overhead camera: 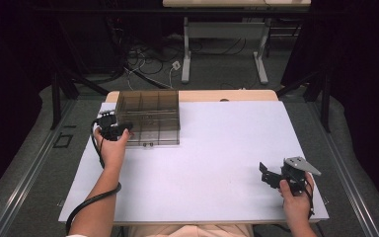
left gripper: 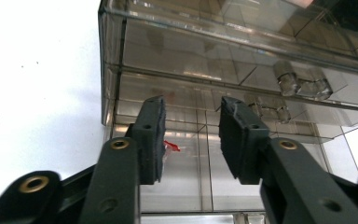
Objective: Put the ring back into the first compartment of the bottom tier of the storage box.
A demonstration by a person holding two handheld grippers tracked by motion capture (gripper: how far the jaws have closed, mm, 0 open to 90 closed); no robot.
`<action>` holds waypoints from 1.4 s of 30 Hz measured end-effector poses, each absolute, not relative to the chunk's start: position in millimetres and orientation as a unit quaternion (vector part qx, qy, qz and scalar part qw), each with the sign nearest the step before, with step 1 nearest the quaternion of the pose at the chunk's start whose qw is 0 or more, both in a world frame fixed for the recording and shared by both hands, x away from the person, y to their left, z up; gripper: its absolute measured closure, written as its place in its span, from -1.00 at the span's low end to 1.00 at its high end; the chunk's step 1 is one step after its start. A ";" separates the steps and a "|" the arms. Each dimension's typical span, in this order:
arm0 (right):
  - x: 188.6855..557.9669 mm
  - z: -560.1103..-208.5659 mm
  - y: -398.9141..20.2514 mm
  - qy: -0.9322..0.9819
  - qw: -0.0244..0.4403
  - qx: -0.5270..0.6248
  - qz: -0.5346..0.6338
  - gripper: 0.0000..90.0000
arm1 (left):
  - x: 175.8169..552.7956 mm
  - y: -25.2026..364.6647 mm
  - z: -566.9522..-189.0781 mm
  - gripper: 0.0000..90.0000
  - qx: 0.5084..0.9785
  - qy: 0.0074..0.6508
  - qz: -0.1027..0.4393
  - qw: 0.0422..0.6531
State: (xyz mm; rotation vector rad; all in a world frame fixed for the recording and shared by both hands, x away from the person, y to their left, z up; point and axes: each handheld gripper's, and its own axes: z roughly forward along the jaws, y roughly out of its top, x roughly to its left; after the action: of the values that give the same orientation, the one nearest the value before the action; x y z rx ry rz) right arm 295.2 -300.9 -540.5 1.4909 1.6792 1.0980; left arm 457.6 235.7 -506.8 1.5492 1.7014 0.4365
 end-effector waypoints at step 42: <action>295.8 -541.1 -300.0 0.640 0.315 0.564 0.416 -0.80 | 384.4 214.8 -485.7 -0.47 0.690 0.535 0.238 0.426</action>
State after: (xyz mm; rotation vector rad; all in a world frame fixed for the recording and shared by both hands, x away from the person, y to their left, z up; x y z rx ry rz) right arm 295.8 -300.0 -541.1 1.4872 1.6862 1.0967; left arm 384.4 214.8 -485.7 1.7245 1.3387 0.5944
